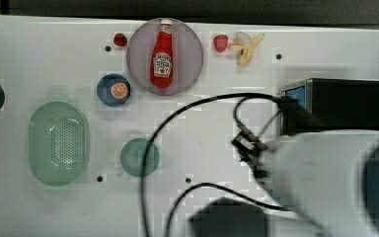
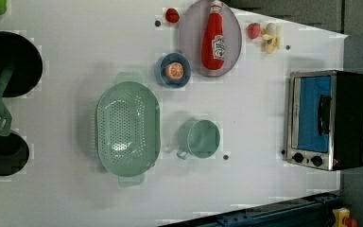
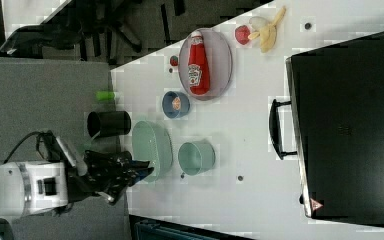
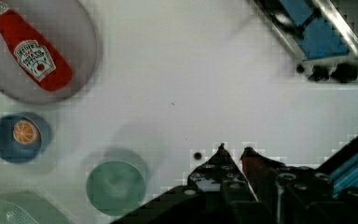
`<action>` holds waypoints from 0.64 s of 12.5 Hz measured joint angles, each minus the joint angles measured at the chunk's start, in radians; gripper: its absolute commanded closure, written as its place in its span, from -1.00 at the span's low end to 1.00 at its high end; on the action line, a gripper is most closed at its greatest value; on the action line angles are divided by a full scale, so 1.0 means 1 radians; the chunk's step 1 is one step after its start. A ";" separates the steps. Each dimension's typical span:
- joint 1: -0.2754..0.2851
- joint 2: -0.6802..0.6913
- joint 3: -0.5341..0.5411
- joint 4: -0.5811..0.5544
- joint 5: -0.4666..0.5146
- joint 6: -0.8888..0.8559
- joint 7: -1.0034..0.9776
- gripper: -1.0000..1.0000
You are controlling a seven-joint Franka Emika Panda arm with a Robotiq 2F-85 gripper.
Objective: Flap open oven.
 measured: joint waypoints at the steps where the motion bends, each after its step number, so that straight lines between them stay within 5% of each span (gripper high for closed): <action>1: 0.001 0.005 -0.040 -0.002 0.001 0.010 -0.089 0.65; 8: -0.038 0.144 -0.251 -0.066 -0.066 0.292 -0.680 0.65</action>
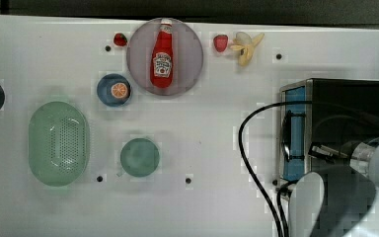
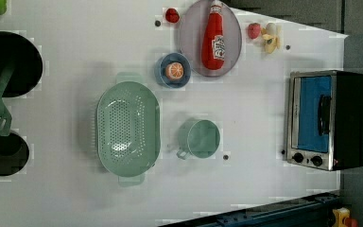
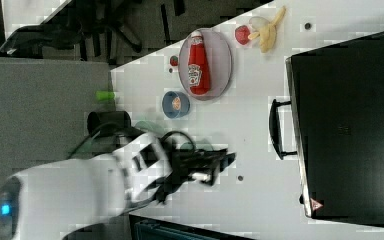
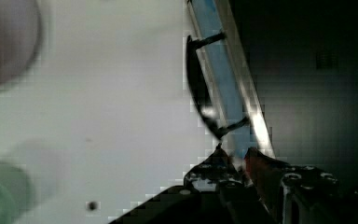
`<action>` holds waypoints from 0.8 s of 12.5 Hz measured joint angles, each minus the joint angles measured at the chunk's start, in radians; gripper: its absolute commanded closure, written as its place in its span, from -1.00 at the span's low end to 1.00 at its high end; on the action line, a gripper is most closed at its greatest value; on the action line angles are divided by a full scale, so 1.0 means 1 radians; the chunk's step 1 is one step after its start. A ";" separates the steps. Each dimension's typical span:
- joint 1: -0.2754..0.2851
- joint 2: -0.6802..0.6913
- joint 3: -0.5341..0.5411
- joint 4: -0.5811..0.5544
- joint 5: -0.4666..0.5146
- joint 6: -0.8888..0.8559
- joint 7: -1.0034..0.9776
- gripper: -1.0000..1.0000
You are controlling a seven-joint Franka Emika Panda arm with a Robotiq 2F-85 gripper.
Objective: Flap open oven.
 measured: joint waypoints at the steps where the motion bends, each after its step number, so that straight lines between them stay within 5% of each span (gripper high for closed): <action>1: 0.001 0.024 -0.013 -0.029 -0.006 0.078 -0.066 0.65; 10: 0.011 0.211 -0.016 -0.242 -0.014 0.488 -0.191 0.65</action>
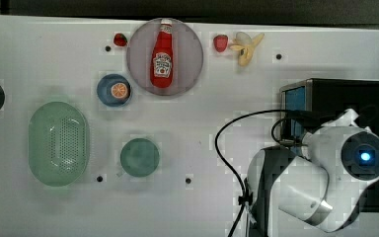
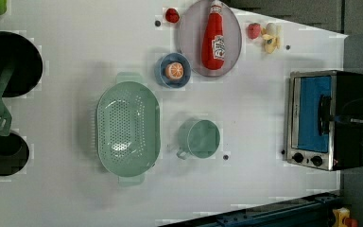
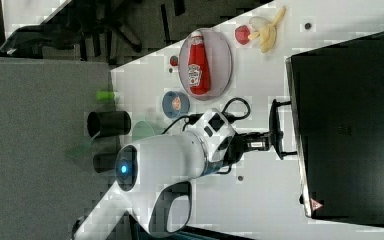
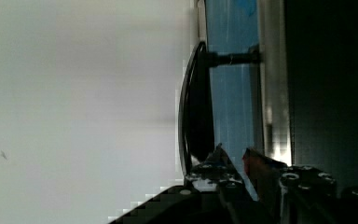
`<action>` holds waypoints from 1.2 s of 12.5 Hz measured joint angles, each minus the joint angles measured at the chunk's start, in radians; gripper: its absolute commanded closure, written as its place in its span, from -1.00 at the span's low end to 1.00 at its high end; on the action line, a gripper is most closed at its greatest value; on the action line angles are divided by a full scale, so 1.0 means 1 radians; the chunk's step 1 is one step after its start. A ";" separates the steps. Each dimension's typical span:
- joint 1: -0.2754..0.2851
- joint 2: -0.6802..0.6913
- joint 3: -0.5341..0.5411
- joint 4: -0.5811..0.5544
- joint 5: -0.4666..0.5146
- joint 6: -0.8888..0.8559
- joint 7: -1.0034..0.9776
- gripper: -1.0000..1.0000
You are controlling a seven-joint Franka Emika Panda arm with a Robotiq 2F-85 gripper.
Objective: Flap open oven.
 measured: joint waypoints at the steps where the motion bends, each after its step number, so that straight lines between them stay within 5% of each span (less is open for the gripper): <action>1: 0.002 0.011 -0.004 -0.016 -0.001 0.017 -0.003 0.65; 7: -0.003 0.088 -0.003 0.004 -0.009 0.064 -0.005 0.65; 15: 0.044 0.092 0.095 -0.016 -0.429 0.016 0.314 0.65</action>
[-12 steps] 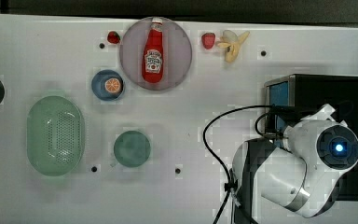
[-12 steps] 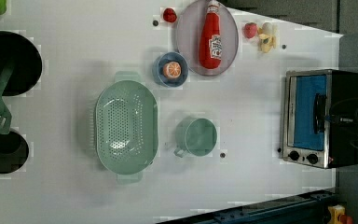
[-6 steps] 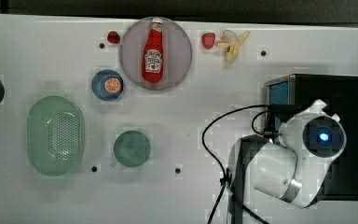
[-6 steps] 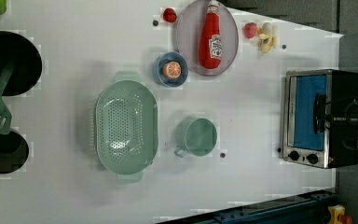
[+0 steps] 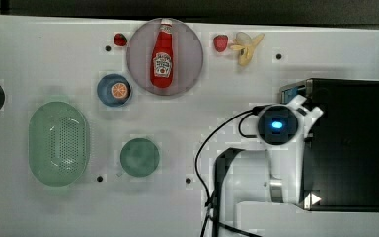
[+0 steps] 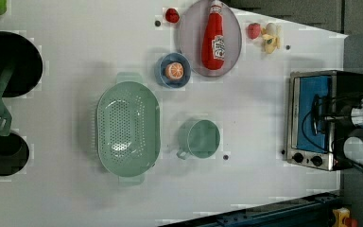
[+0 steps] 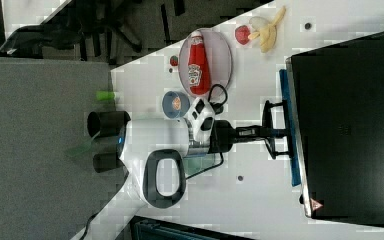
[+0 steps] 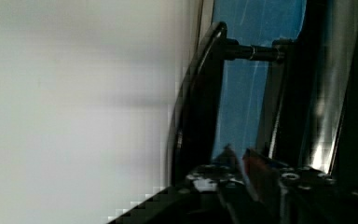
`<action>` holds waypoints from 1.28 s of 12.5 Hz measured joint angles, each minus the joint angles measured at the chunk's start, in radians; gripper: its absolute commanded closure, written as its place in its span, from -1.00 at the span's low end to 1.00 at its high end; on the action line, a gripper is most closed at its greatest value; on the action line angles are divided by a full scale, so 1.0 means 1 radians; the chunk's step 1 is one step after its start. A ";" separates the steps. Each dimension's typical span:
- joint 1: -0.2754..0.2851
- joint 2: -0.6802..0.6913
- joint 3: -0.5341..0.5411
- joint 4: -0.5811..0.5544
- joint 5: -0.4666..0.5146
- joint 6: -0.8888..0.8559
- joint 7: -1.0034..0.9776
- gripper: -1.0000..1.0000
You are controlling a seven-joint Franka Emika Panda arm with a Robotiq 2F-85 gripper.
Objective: Flap open oven.
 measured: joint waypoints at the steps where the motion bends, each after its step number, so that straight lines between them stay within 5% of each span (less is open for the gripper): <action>1: 0.009 0.002 0.013 -0.004 -0.054 -0.009 0.055 0.65; 10: 0.147 0.233 0.184 0.016 -0.460 -0.119 0.687 0.65; 16: 0.262 0.485 0.210 0.068 -0.575 -0.184 1.006 0.65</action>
